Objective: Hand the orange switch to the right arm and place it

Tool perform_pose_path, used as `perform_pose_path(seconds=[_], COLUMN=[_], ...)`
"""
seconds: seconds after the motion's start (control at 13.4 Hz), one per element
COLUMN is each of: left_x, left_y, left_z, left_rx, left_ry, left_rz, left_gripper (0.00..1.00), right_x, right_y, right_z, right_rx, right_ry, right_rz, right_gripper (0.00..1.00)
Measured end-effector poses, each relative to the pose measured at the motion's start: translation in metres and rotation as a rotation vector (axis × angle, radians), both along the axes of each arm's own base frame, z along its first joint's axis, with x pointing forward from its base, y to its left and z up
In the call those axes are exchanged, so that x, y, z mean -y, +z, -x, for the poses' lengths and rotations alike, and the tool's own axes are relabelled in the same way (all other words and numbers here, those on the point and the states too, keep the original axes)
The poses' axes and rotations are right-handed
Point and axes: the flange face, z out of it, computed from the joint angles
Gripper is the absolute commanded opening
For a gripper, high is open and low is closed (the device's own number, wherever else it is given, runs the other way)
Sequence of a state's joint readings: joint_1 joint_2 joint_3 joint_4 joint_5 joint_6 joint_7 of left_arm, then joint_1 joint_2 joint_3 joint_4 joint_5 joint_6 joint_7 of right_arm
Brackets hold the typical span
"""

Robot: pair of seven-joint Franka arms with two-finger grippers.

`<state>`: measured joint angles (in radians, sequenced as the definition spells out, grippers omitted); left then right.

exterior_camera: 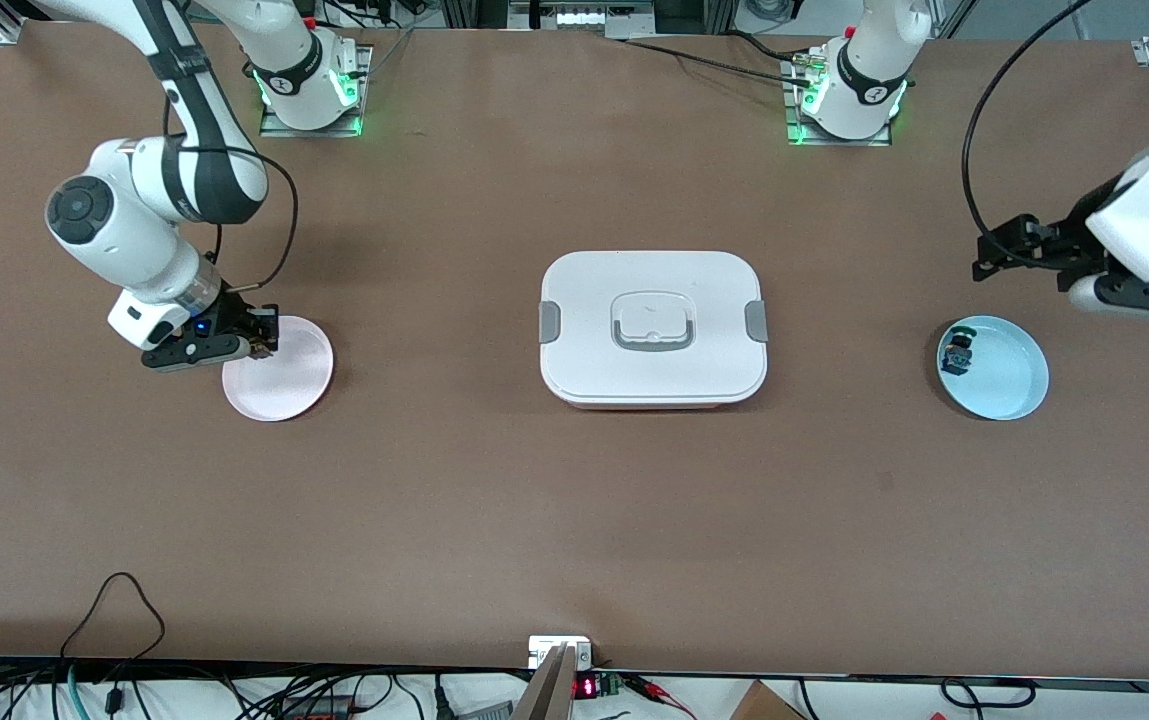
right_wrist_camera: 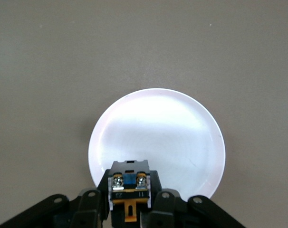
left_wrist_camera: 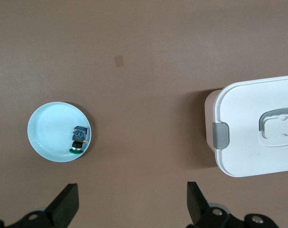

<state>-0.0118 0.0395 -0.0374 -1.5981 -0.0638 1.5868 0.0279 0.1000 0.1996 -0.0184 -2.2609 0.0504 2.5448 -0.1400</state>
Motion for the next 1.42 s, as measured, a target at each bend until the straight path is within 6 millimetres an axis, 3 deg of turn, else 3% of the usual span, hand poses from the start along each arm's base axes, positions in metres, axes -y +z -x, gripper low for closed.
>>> perform_pose_path(seconds=[0.22, 0.6, 0.67, 0.75, 0.82, 0.97, 1.12, 1.27, 1.42], left_x=[-0.009, -0.012, -0.014, -0.016, -0.016, -0.015, -0.015, -0.015, -0.015], left_y=[0.006, 0.006, 0.005, 0.005, 0.005, 0.004, 0.004, 0.004, 0.004], left_z=[0.021, 0.015, 0.014, 0.014, 0.014, 0.013, 0.013, 0.013, 0.013], left_rx=[0.015, 0.034, 0.033, 0.032, 0.032, 0.031, 0.031, 0.031, 0.031], left_ry=[0.020, 0.029, 0.033, 0.036, 0.036, 0.036, 0.035, 0.035, 0.035], left_rz=[-0.002, -0.001, -0.001, -0.001, -0.001, -0.001, -0.001, -0.001, -0.001], left_gripper=[1.00, 1.00, 1.00, 1.00, 1.00, 1.00, 1.00, 1.00, 1.00], right_x=[0.002, 0.006, 0.006, 0.006, 0.006, 0.005, 0.003, 0.002, -0.001], right_y=[-0.031, -0.082, -0.093, -0.098, -0.095, -0.077, -0.041, 0.008, 0.074], right_z=[0.000, 0.007, 0.008, 0.009, 0.007, 0.003, -0.001, 0.001, 0.009], right_rx=[0.022, 0.064, 0.069, 0.071, 0.076, 0.070, 0.049, 0.027, -0.003], right_ry=[-0.006, -0.024, -0.025, -0.025, -0.025, -0.023, -0.020, -0.016, -0.006], right_rz=[0.003, 0.008, 0.010, 0.010, 0.010, 0.007, 0.002, -0.003, -0.010], right_gripper=[0.00, 0.03, 0.37, 0.99, 1.00, 1.00, 1.00, 1.00, 1.00])
